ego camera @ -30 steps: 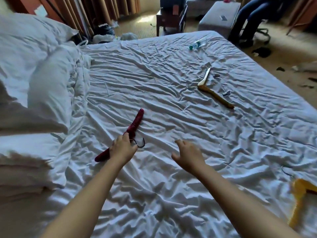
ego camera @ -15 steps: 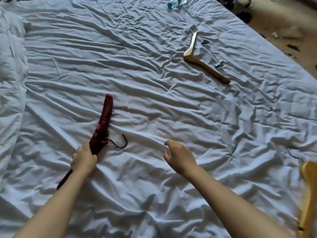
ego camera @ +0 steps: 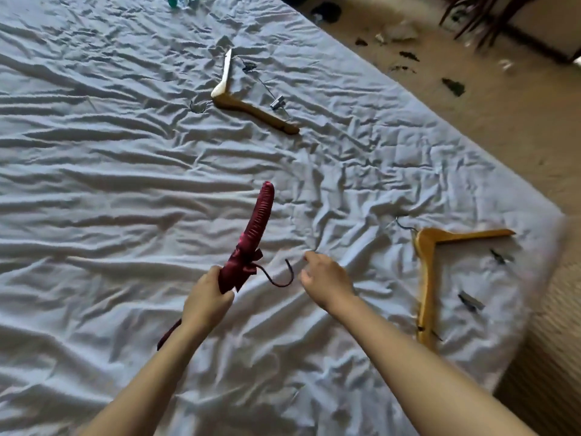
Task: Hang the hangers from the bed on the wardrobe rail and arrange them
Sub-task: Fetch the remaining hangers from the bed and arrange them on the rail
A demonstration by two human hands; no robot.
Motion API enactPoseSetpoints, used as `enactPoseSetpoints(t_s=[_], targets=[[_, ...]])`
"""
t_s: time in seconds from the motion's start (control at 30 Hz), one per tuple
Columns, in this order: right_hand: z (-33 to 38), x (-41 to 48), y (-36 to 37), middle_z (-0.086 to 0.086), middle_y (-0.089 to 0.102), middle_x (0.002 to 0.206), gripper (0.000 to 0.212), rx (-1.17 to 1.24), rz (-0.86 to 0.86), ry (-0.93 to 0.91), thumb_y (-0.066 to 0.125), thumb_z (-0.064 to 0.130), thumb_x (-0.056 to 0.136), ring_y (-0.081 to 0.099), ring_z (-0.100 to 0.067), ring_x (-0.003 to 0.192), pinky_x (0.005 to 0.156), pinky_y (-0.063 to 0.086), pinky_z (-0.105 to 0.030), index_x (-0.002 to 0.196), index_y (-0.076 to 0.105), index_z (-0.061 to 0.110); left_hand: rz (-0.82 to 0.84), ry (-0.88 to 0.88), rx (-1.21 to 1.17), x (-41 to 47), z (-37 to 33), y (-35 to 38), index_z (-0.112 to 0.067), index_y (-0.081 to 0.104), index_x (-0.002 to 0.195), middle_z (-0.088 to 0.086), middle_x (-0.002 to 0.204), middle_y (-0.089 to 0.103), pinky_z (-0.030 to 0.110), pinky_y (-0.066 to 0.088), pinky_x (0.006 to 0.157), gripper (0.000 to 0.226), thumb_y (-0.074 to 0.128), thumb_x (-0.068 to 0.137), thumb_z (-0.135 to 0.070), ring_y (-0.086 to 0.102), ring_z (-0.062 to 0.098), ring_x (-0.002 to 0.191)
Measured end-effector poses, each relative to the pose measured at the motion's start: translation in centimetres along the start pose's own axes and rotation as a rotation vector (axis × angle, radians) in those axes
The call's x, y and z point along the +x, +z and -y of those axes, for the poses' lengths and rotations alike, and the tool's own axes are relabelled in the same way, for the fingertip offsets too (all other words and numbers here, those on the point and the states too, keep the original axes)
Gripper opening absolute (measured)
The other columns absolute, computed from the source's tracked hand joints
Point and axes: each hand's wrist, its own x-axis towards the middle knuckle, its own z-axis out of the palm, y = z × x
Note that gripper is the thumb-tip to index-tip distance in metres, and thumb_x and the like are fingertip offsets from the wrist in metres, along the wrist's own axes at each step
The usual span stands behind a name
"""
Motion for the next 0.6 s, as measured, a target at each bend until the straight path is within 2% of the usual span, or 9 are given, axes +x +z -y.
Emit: enactPoseSetpoints(t_s=[0.13,0.23,0.33,0.43,0.5,0.6], targets=[[-10.0,-2.4,-1.5,-0.011,0.047,0.131,0.041,-0.027,-0.017,0.249,0.044,0.023,0.092,0.043,-0.031,0.121,0.092,0.043,-0.042,0.132,0.042,0.015,0.088,0.049,-0.094,-1.0,-5.6,4.9,-0.019,0.053,0.096,0.002,0.079,0.060,0.032,0.038,0.054,0.021,0.059,0.077,-0.012,0.056,0.026,0.066],[-17.2,-4.0,-1.9,-0.014,0.042,0.133,0.047,-0.084,-0.042,0.459,0.049,0.025,0.090,0.039,-0.033,0.122,0.092,0.042,-0.041,0.133,0.037,0.012,0.120,0.071,-0.099,-1.2,-9.2,8.4,-0.016,0.053,0.096,0.005,0.081,0.063,0.032,0.036,0.055,0.022,0.057,0.076,-0.008,0.057,0.026,0.069],[-21.5,-4.4,-1.5,-0.018,0.040,0.134,0.060,0.005,0.004,0.627,0.054,0.032,0.089,0.040,-0.036,0.124,0.096,0.041,-0.044,0.138,0.029,0.008,0.140,0.092,-0.119,-1.0,-11.9,11.3,-0.012,0.056,0.100,0.007,0.086,0.065,0.032,0.039,0.057,0.026,0.058,0.075,-0.006,0.058,0.026,0.070],[-23.3,-3.5,-0.4,-0.023,0.042,0.134,0.063,0.144,0.013,0.660,0.057,0.030,0.088,0.047,-0.038,0.121,0.094,0.042,-0.041,0.137,0.026,0.003,0.126,0.091,-0.102,-0.7,-14.0,13.3,-0.014,0.056,0.099,0.004,0.087,0.063,0.032,0.040,0.060,0.024,0.061,0.076,-0.010,0.058,0.027,0.077],[-23.9,-2.8,-0.1,-0.024,0.045,0.132,0.054,0.198,-0.026,0.675,0.058,0.022,0.086,0.051,-0.039,0.118,0.091,0.044,-0.039,0.129,0.031,0.002,0.107,0.093,-0.102,-0.6,-15.0,14.4,-0.016,0.056,0.093,0.003,0.082,0.063,0.029,0.035,0.053,0.019,0.062,0.076,-0.011,0.056,0.022,0.070],[-24.2,-2.1,-0.4,-0.023,0.049,0.126,0.042,0.341,-0.056,0.668,0.057,0.016,0.086,0.055,-0.039,0.111,0.086,0.046,-0.038,0.118,0.035,0.001,0.102,0.089,-0.115,-0.4,-16.1,15.3,-0.013,0.058,0.093,0.002,0.078,0.062,0.025,0.034,0.051,0.019,0.063,0.075,-0.010,0.052,0.020,0.068]])
